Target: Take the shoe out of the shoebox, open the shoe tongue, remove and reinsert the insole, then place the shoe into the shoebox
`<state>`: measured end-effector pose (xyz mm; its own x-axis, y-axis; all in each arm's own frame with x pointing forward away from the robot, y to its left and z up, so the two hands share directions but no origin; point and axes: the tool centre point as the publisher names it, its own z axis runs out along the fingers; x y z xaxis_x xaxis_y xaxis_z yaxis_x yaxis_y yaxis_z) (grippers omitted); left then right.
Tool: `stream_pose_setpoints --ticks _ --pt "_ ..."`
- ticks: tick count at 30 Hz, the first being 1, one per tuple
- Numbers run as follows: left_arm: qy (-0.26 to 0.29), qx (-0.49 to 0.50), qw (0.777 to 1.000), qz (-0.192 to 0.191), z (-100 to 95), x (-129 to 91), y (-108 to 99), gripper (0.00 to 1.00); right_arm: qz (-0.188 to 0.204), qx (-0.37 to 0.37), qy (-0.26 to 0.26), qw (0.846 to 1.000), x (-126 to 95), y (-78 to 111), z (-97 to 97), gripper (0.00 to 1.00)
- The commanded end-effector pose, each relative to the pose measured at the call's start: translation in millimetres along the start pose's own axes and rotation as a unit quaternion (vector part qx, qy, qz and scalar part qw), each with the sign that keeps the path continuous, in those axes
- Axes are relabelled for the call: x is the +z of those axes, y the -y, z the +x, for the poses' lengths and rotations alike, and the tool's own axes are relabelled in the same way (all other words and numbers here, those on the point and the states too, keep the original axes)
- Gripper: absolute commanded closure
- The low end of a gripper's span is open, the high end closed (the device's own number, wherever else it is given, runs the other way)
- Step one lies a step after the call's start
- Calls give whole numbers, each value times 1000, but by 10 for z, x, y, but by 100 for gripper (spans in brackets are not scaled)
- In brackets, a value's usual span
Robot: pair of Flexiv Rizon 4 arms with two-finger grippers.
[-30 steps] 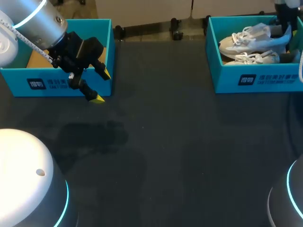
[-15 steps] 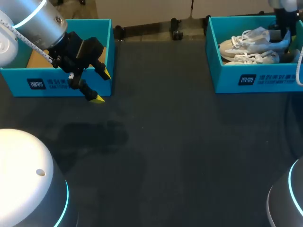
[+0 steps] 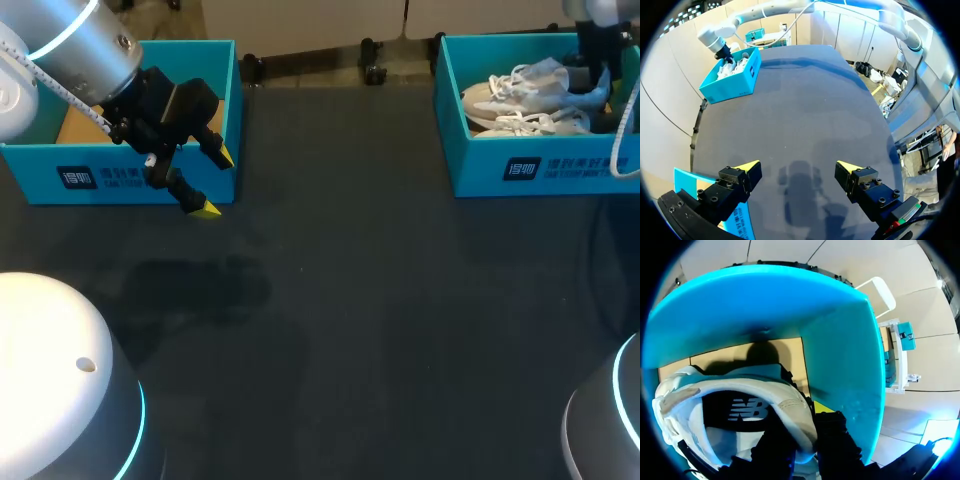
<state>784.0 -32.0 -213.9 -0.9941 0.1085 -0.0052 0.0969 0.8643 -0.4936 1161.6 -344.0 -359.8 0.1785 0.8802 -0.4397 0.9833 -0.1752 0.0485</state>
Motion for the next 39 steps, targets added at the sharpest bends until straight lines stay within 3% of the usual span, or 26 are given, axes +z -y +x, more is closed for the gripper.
stream_pose_setpoints --ticks 1,2,3,17,26,39 --pt "1 0 1000 -1 12 -1 -3 0 9 2 0 1000 3 -76 10 70" --pt "1 0 1000 -1 12 -1 -3 0 9 2 0 1000 3 -76 10 70" --pt "1 0 1000 -1 12 -1 -3 0 10 4 -1 1000 -7 -78 -2 63" --pt "1 0 1000 -1 12 -1 -3 0 3 10 -6 1000 -216 -71 -58 55" --pt "1 0 1000 -1 12 -1 -3 0 -4 17 -23 1000 -497 -23 -91 49" --pt "1 0 1000 -1 12 -1 -3 0 -31 25 -61 997 -990 233 -51 37"
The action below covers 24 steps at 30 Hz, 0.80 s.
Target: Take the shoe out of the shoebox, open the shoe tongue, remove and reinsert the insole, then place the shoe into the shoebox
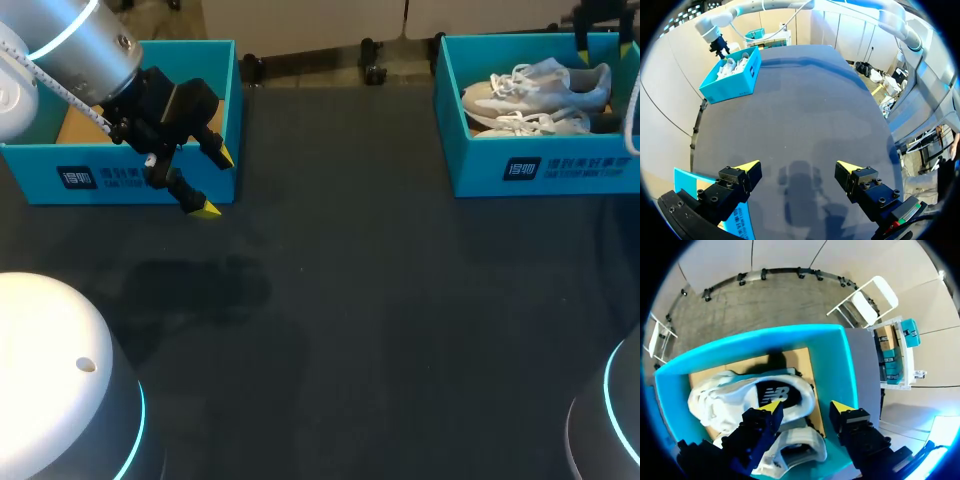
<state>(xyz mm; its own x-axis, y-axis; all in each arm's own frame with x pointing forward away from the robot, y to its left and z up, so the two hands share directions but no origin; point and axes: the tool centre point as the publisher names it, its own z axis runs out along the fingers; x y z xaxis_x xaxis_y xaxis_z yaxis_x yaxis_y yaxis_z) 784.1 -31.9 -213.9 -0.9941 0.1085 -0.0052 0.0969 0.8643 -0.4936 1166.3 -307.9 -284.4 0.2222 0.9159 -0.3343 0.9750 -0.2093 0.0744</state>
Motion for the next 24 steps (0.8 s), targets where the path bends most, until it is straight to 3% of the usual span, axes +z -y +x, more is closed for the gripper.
stream_pose_setpoints --ticks 1,4,6,14,17,18,24 --pt "1 0 1000 -1 12 -1 -3 0 -28 4 -10 1000 -197 272 -33 38" --pt "1 0 1000 -1 12 -1 -3 0 -31 9 -24 999 -305 354 -29 37" --pt "1 0 1000 -1 12 -1 -3 0 -36 10 -35 999 -380 445 -20 30" --pt "1 0 1000 -1 12 -1 -3 0 -39 13 -70 997 -601 784 32 30" --pt "1 0 1000 -1 12 -1 -3 0 -44 10 -75 996 -681 927 61 23" --pt "1 0 1000 -1 12 -1 -3 0 -48 6 -79 996 -713 983 78 16" --pt "1 0 1000 -1 12 -1 -3 0 -56 -11 -95 994 -846 1234 176 19"
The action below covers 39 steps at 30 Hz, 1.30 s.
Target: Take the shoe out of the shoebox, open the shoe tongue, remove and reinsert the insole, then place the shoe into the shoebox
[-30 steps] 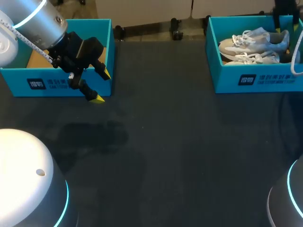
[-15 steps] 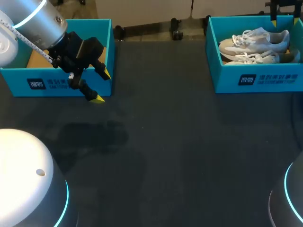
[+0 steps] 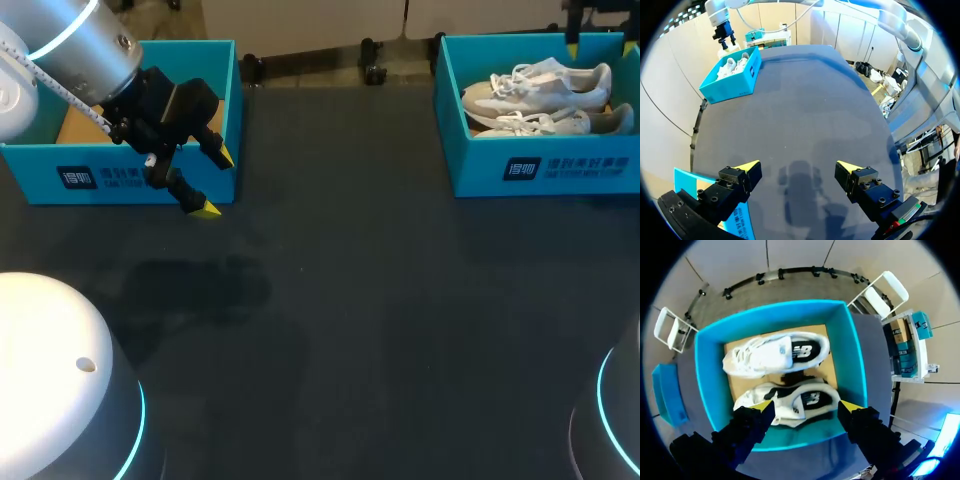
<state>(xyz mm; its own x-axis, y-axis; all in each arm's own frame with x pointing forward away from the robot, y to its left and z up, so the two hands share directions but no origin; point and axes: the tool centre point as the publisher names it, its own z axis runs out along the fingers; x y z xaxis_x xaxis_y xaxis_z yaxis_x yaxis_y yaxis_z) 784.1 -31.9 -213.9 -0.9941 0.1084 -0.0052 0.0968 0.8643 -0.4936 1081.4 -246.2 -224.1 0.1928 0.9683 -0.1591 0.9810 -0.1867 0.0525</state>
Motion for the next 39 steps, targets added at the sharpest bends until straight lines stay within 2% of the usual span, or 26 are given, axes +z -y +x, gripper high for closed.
stream_pose_setpoints --ticks 1,3,5,7,10,14,16,17,21,23,30,32,35,39 --pt "1 0 1000 -1 12 -1 -3 0 -63 -3 -3 998 -79 360 45 19" --pt "1 0 1000 -1 12 -1 -3 0 -63 -6 -6 998 -100 418 80 15" --pt "1 0 1000 -1 12 -1 -3 0 -65 -5 -7 998 -121 465 109 4" --pt "-3 -38 999 4 -52 -14 0 0 -67 -5 -8 998 -142 506 130 4" --pt "-7 -145 989 -3 -235 -27 14 0 -68 -2 -8 998 -172 578 141 2" --pt "-13 -210 978 7 -341 -73 0 0 -62 5 -7 998 -179 658 142 0" --pt "-5 -243 970 -4 -382 -82 0 0 -59 9 -8 998 -178 686 140 0" --pt "5 -276 961 -19 -429 -76 -3 0 -58 10 -8 998 -182 714 141 0" --pt "23 -346 937 -30 -524 -101 -36 0 -55 14 -9 998 -216 802 151 0" --pt "31 -382 923 -47 -567 -116 -53 0 -53 15 -9 998 -235 845 142 0" --pt "28 -533 841 -90 -805 -257 -181 0 -38 10 -5 999 -372 996 110 0" --pt "26 -565 818 -103 -844 -290 -217 0 -30 6 -8 999 -401 1045 118 0" --pt "40 -584 802 -118 -858 -320 -241 0 -24 -3 -8 1000 -433 1109 129 0" --pt "64 -619 770 -142 -892 -303 -290 0 -15 -6 -15 1000 -455 1168 135 0"
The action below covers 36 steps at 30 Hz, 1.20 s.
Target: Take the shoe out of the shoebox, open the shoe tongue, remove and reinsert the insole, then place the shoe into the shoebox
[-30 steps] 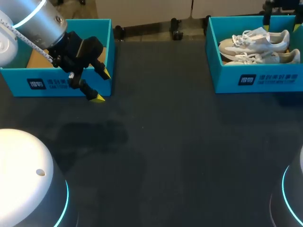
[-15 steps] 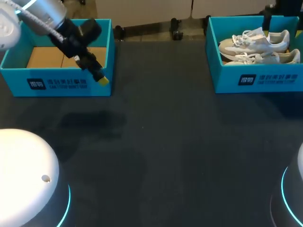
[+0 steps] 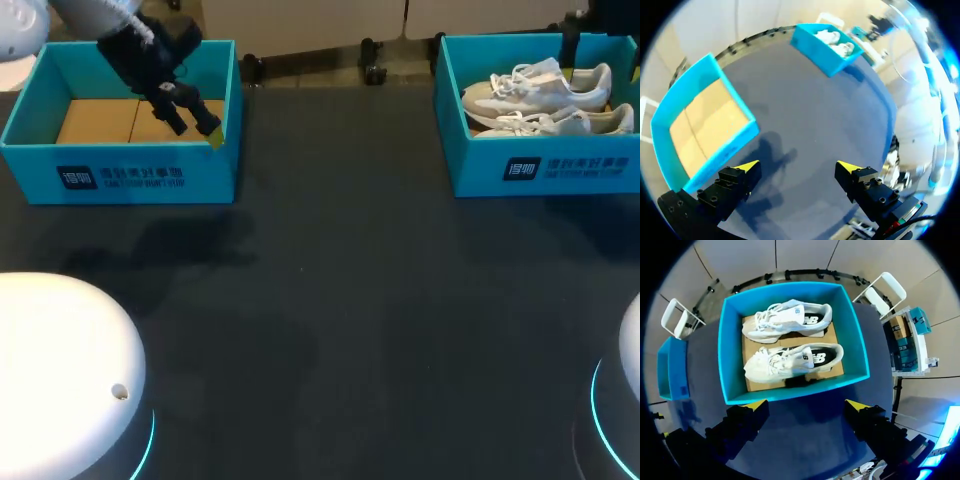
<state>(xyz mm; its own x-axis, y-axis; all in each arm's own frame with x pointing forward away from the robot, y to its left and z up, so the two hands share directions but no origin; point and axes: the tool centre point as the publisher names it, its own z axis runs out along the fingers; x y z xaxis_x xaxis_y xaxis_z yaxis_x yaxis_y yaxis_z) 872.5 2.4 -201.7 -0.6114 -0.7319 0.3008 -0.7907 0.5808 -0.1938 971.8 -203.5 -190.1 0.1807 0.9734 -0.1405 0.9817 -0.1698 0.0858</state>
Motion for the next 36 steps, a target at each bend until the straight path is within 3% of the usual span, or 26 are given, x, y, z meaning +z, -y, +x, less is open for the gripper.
stream_pose_setpoints --ticks 1,13,24,30,36 --pt "57 -168 982 -66 -7 19 62 0 3 1 -6 1000 -37 38 -13 0" --pt "97 -251 961 -71 -93 122 109 0 39 9 -36 999 -75 284 -1 0" --pt "179 -272 945 -24 -98 41 38 0 47 14 -31 998 -73 287 -1 0" --pt "182 -277 943 -10 -149 -41 6 0 49 17 -42 998 -58 276 -2 0" --pt "184 -297 937 3 -181 -96 -45 0 65 -7 -66 996 62 530 31 0"
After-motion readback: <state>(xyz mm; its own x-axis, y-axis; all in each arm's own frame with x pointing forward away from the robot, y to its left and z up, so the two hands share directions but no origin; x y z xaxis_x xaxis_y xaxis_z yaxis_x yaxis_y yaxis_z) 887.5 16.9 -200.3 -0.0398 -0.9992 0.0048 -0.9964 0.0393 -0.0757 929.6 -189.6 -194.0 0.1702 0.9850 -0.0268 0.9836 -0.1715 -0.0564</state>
